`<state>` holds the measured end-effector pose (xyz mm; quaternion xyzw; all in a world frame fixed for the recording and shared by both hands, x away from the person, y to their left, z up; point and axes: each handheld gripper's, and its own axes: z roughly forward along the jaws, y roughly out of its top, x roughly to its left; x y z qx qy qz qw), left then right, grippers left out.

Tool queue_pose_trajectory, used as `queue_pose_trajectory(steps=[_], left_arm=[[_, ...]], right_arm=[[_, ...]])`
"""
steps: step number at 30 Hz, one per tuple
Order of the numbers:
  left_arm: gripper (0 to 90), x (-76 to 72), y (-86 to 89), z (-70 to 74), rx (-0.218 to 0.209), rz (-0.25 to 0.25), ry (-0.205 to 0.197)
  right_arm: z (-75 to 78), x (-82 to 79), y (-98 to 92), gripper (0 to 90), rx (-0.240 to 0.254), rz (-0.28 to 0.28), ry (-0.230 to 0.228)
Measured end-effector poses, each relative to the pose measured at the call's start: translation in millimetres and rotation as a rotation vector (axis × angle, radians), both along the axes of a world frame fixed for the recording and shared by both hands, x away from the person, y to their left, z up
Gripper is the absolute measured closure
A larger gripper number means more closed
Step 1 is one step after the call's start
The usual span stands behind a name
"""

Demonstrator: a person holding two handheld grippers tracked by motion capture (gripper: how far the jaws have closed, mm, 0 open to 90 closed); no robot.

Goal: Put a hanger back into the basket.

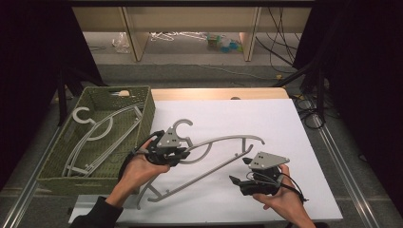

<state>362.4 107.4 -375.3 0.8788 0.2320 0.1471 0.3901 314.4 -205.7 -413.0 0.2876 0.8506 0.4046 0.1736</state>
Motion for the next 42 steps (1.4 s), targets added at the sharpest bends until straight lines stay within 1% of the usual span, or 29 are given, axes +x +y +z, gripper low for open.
queue_pose_trajectory(steps=[2,4,5,6,7,9,10,11,12,13,16,17,18,19,21,22,25,26,27,28,30,32,33,35,37,38,40,41,42], left_arm=[[81.5,0.8,1.2,1.5,-0.006,0.001,0.001],[81.5,1.6,2.9,3.9,-0.018,0.004,0.001],[81.4,1.7,3.8,4.9,-0.029,0.008,0.005],[81.4,2.0,5.0,6.1,-0.038,0.004,0.009],[81.4,1.2,5.4,7.1,-0.06,0.011,0.017],[81.4,1.7,6.7,9.2,-0.078,0.002,0.017],[81.4,1.1,7.4,11.3,-0.083,0.014,0.02],[81.4,1.3,8.0,13.6,-0.086,0.012,0.019],[81.4,1.5,8.5,16.3,-0.085,0.015,0.014],[81.4,1.7,8.7,19.3,-0.084,0.017,0.01],[81.3,1.8,8.5,29.3,-0.093,0.018,0.01],[81.3,1.4,7.8,33.3,-0.108,0.023,0.006],[81.3,1.7,8.6,36.3,-0.1,0.016,0.005],[81.3,1.3,8.4,40.2,-0.122,0.021,0.009],[81.3,1.1,10.8,46.6,-0.132,0.015,0.003],[81.3,0.4,12.4,50.1,-0.154,0.019,0.006],[81.3,1.5,20.3,57.5,-0.17,0.03,0.018],[81.2,1.9,22.0,59.4,-0.179,0.035,0.025],[81.2,2.9,24.4,61.7,-0.181,0.033,0.027],[81.2,3.5,27.5,65.8,-0.187,0.047,0.028],[81.1,3.8,30.2,70.1,-0.211,0.048,0.045],[81.2,4.6,32.3,74.0,-0.199,0.044,0.036],[81.2,5.8,34.4,76.3,-0.203,0.045,0.035],[81.1,7.8,39.2,79.7,-0.19,0.068,0.029],[81.0,10.8,45.5,81.8,-0.187,0.075,0.021],[81.0,11.5,48.1,82.1,-0.193,0.086,0.027],[81.0,14.5,57.2,83.6,-0.183,0.1,0.018],[81.0,15.5,61.1,83.8,-0.194,0.117,0.019],[81.0,17.1,67.3,84.5,-0.192,0.135,0.015]], right_arm=[[-2.4,-1.6,-3.7,27.0,0.012,-0.016,0.005],[-3.5,-2.1,-5.7,26.5,0.022,-0.015,0.004],[-3.9,-3.3,-6.1,25.9,0.026,-0.025,0.012],[-4.7,-2.7,-6.6,25.7,0.025,-0.02,0.004],[-5.2,-3.4,-6.8,25.7,0.027,-0.025,0.011],[-6.2,-3.7,-7.6,25.3,0.026,-0.023,0.014],[-6.7,-4.0,-7.7,25.2,0.028,-0.027,0.013],[-7.3,-4.1,-8.1,24.9,0.028,-0.029,0.015],[-7.4,-4.6,-8.5,24.5,0.027,-0.033,0.023],[-8.3,-4.1,-8.9,24.4,0.026,-0.031,0.01],[-9.0,-5.5,-10.1,24.4,0.026,-0.031,0.014],[-9.3,-5.3,-10.8,24.4,0.025,-0.028,0.008],[-9.6,-5.5,-11.2,24.4,0.028,-0.031,0.011],[-9.4,-6.6,-11.3,24.4,0.03,-0.041,0.025],[-9.9,-6.1,-12.4,24.4,0.03,-0.037,0.016],[-10.0,-6.2,-12.7,24.4,0.027,-0.037,0.014],[-10.3,-6.8,-13.2,24.3,0.032,-0.032,0.011],[-10.4,-7.8,-12.9,24.3,0.031,-0.034,0.027],[-10.7,-7.8,-12.8,24.3,0.03,-0.035,0.027],[-11.0,-7.9,-12.5,24.3,0.03,-0.037,0.023],[-11.2,-7.6,-12.2,24.3,0.03,-0.031,0.018],[-10.8,-7.6,-12.3,24.3,0.028,-0.029,0.021],[-10.9,-7.6,-12.4,24.3,0.027,-0.029,0.021],[-11.1,-7.6,-12.6,24.3,0.029,-0.029,0.019],[-11.3,-7.6,-13.0,24.3,0.027,-0.023,0.015],[-11.4,-7.7,-12.9,24.3,0.026,-0.021,0.017],[-11.6,-7.8,-12.8,24.3,0.024,-0.021,0.015],[-11.6,-7.7,-12.8,24.3,0.023,-0.021,0.016],[-11.7,-7.6,-12.9,24.3,0.023,-0.021,0.016]])
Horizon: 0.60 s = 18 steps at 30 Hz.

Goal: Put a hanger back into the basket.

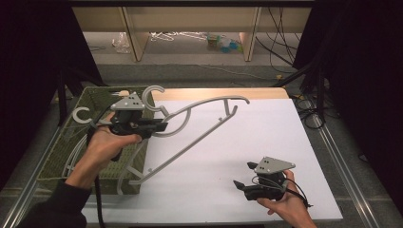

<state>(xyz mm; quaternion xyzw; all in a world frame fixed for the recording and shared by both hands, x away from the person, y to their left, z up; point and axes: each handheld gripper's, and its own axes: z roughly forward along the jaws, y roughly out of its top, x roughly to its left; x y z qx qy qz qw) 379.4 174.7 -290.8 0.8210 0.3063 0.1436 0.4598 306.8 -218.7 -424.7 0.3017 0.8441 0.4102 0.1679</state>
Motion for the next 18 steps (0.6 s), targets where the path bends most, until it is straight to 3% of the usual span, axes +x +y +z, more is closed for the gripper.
queue_pose_trajectory(steps=[3,7,13,15,17,18], left_arm=[[81.0,3.2,14.4,1.9,0.013,0.035,-0.011],[81.0,8.1,40.0,5.6,0.062,0.101,-0.032],[81.0,16.8,74.5,7.2,0.074,0.19,-0.037],[81.0,19.0,84.1,5.4,0.046,0.224,-0.033],[81.0,21.0,93.8,5.8,0.072,0.255,-0.045],[81.1,22.7,101.8,6.8,0.134,0.255,-0.061]], right_arm=[[-0.3,0.2,-0.2,24.1,-0.001,0.0,0.003],[-1.7,0.6,0.4,24.1,-0.008,0.009,0.012],[-2.1,0.7,0.5,24.1,-0.007,0.006,0.016],[-2.3,0.8,0.4,24.1,-0.007,0.006,0.016],[-2.3,0.9,0.5,23.9,-0.006,0.005,0.016],[-2.3,0.9,0.6,23.8,-0.006,0.005,0.015]])
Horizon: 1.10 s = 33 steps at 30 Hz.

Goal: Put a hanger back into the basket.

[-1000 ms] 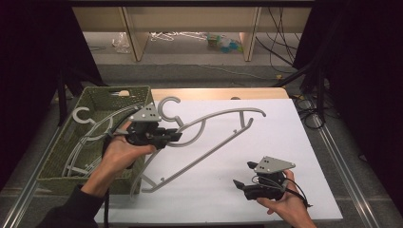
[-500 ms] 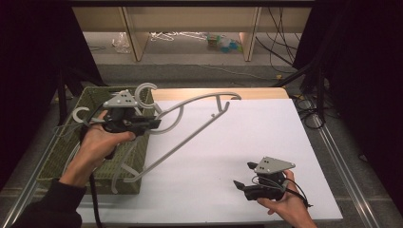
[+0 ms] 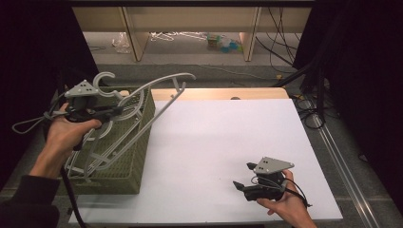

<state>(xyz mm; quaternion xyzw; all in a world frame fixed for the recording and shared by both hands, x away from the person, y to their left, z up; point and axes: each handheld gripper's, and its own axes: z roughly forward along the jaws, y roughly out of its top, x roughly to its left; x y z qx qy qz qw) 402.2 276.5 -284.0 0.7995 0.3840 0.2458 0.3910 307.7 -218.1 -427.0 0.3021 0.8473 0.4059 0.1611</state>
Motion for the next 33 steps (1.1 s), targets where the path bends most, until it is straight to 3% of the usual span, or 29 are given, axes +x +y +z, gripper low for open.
queue_pose_trajectory(steps=[2,6,7,9,12,13,14,15,16,17,18,19,20,22,23,24,25,33], left_arm=[[80.9,3.3,6.3,-2.5,-0.019,0.023,0.014],[80.9,8.5,19.5,-5.3,0.01,0.049,0.013],[81.0,9.7,21.4,-7.2,-0.007,0.073,0.003],[81.0,13.2,31.2,-8.4,0.016,0.09,0.006],[81.0,17.1,37.2,-12.0,0.001,0.124,-0.006],[81.0,18.4,39.6,-12.9,0.004,0.136,-0.012],[81.0,19.5,44.1,-12.7,0.034,0.128,-0.01],[81.0,20.8,44.9,-15.0,0.007,0.15,-0.018],[81.0,21.9,48.8,-15.3,0.025,0.15,-0.012],[81.0,23.1,50.8,-16.8,0.014,0.163,-0.011],[81.0,23.9,54.1,-16.5,0.039,0.157,-0.006],[81.0,25.5,54.4,-19.4,0.012,0.182,-0.019],[81.0,26.3,59.1,-18.5,0.053,0.167,-0.006],[81.0,28.6,62.0,-21.3,0.041,0.186,-0.004],[81.0,29.3,64.7,-21.3,0.058,0.18,0.004],[81.0,30.8,65.8,-23.6,0.046,0.194,-0.004],[81.0,31.6,69.8,-23.6,0.074,0.19,0.004],[80.9,35.4,88.0,-36.6,0.086,0.232,0.002]], right_arm=[[0.1,-0.1,0.3,23.7,-0.001,0.002,0.002],[0.1,-0.4,0.8,23.7,0.0,0.002,0.006],[0.1,-0.3,0.8,23.7,-0.001,0.002,0.006],[-0.3,-0.3,1.0,23.7,0.0,0.0,0.005],[-0.9,-0.1,1.4,23.7,0.0,0.007,0.003],[-0.9,-0.1,1.6,23.7,-0.001,0.008,0.002],[-0.7,-0.2,1.7,23.8,0.001,0.007,0.001],[-0.4,-0.3,1.6,23.8,0.003,0.006,0.001],[-0.1,-0.2,1.4,23.9,0.003,0.005,0.0],[0.1,-0.5,1.3,23.8,0.003,-0.001,0.005],[-0.1,-0.5,1.3,23.8,0.003,0.0,0.005],[0.0,-0.7,1.3,23.8,0.004,-0.001,0.011],[-0.7,0.1,1.3,23.9,0.002,0.007,-0.001],[-0.7,0.0,1.6,23.8,0.001,0.007,0.001],[-0.7,0.0,1.7,23.8,0.001,0.008,0.001],[-0.7,-0.1,1.7,23.8,0.0,0.008,0.001],[-0.9,0.0,1.7,23.9,0.0,0.008,0.001],[-0.8,-0.3,1.7,24.0,0.001,0.006,0.007]])
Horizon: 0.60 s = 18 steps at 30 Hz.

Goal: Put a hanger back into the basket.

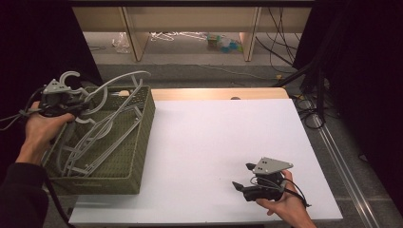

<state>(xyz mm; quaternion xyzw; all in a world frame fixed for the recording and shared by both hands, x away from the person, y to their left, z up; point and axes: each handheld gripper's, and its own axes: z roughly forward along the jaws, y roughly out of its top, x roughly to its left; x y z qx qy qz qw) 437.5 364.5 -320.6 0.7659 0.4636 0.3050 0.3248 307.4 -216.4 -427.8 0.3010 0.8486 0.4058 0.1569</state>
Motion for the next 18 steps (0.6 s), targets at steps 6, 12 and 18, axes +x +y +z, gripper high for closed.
queue_pose_trajectory(steps=[6,12,18], left_arm=[[80.9,-1.4,12.2,-14.3,0.012,0.018,0.002],[80.9,-4.0,20.0,-29.6,-0.002,0.0,0.041],[80.8,-5.1,20.0,-39.0,0.01,-0.035,0.071]], right_arm=[[-0.8,0.5,0.1,24.0,-0.006,0.002,-0.002],[-1.4,0.6,0.3,24.0,-0.009,0.004,0.009],[-1.7,0.4,0.8,24.1,-0.011,0.004,0.01]])
